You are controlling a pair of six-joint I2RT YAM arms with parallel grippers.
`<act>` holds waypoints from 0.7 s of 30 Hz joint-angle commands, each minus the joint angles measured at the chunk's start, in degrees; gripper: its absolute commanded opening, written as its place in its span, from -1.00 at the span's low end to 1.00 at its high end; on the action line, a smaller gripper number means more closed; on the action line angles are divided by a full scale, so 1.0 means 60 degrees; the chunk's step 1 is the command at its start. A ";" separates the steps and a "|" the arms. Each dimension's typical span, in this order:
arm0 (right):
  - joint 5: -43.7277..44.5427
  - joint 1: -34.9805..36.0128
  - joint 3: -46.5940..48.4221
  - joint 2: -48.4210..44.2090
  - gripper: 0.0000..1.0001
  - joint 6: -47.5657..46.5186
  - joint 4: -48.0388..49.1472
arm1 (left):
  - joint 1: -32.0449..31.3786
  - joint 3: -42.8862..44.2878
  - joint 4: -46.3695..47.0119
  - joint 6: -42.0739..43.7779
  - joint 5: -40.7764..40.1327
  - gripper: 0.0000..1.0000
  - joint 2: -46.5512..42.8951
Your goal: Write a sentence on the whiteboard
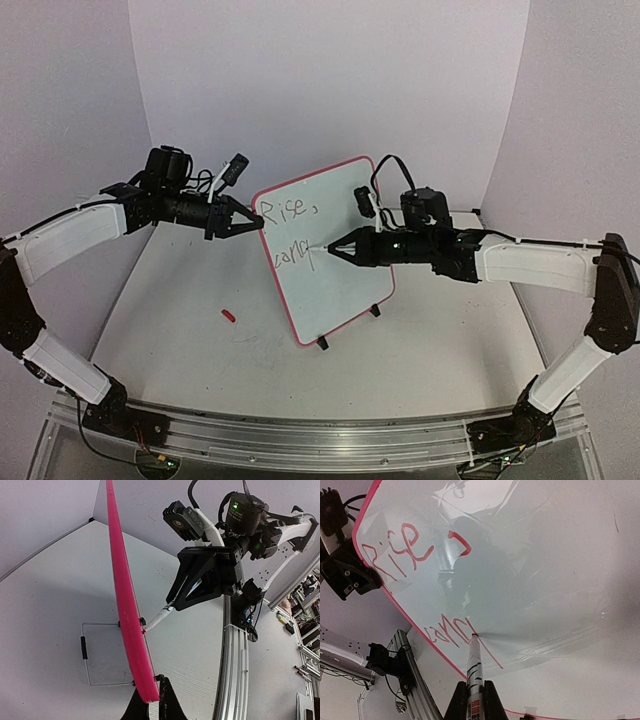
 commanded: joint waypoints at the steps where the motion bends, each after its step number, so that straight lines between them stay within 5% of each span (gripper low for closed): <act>1: 0.0102 0.0005 -0.0077 -0.0424 -1.00 -0.0050 0.0123 | -0.0455 -0.0212 -0.1314 0.0558 -0.0033 -1.00 0.0403; 21: -0.1232 -0.0333 -0.0421 -0.0958 -1.00 -0.0456 0.0142 | -0.0453 -0.0188 -0.1389 0.0602 -0.0092 -1.00 0.0370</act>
